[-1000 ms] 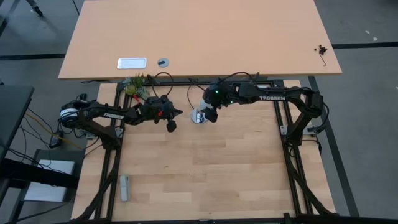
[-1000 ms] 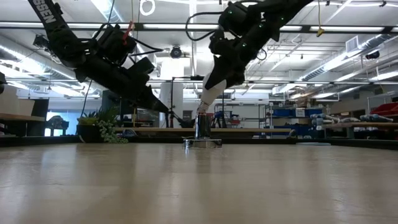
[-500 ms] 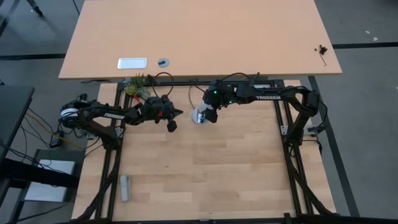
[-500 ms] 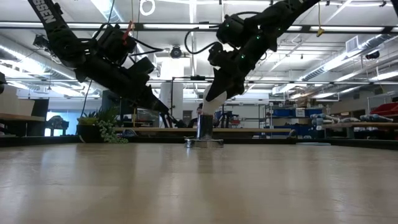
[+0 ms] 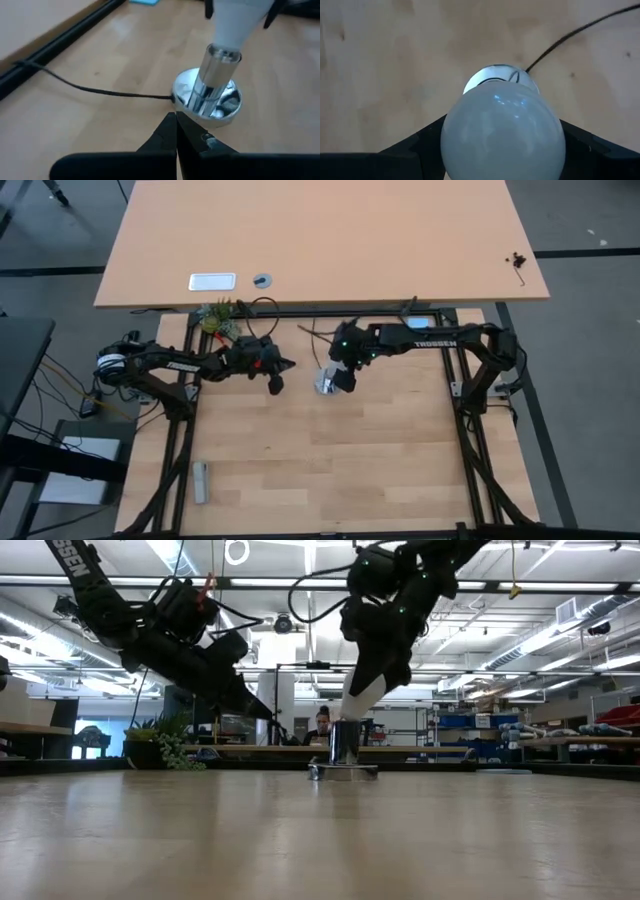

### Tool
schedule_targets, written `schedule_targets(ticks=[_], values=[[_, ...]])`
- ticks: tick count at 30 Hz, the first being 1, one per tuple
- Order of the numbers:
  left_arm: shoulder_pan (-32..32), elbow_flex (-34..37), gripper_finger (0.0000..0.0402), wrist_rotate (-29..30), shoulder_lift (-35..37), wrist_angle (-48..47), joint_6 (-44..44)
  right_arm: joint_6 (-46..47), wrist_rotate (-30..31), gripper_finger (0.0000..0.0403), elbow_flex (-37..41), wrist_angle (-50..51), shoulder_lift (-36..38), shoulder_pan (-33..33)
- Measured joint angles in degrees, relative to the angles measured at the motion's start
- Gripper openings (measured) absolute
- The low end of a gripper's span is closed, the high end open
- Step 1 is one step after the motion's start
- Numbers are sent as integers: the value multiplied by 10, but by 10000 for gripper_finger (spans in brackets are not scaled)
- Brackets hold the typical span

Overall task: Screw lightbulb
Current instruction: Insert the white lightbulb into the silver lamp

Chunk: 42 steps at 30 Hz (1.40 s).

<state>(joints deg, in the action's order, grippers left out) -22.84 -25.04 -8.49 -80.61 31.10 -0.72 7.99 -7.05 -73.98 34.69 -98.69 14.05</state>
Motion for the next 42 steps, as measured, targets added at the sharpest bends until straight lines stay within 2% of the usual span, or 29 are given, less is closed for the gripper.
schedule_targets(ticks=[8,14,16,19,22,26,31,36,42], values=[[65,-13,0,0,-52,65,-15,11,22,286,-55,26,-10,-30],[83,-48,0,60,-133,89,-31,11,36,286,-61,32,-10,-28],[83,-60,0,97,-163,92,-46,10,39,286,-65,34,-14,-27],[82,-66,0,155,-198,126,-63,1,55,286,-85,60,-22,-27],[82,-66,0,174,-230,188,-59,-9,61,286,-114,85,-32,-25],[76,-70,0,162,-270,250,-51,-34,65,286,-152,106,-60,-17],[75,-89,0,104,-323,268,-24,-53,66,286,-205,173,-118,-7],[83,-101,0,100,-357,291,-26,-70,62,286,-249,214,-157,-13],[89,-96,0,100,-366,320,-39,-78,60,286,-268,231,-165,-16]])
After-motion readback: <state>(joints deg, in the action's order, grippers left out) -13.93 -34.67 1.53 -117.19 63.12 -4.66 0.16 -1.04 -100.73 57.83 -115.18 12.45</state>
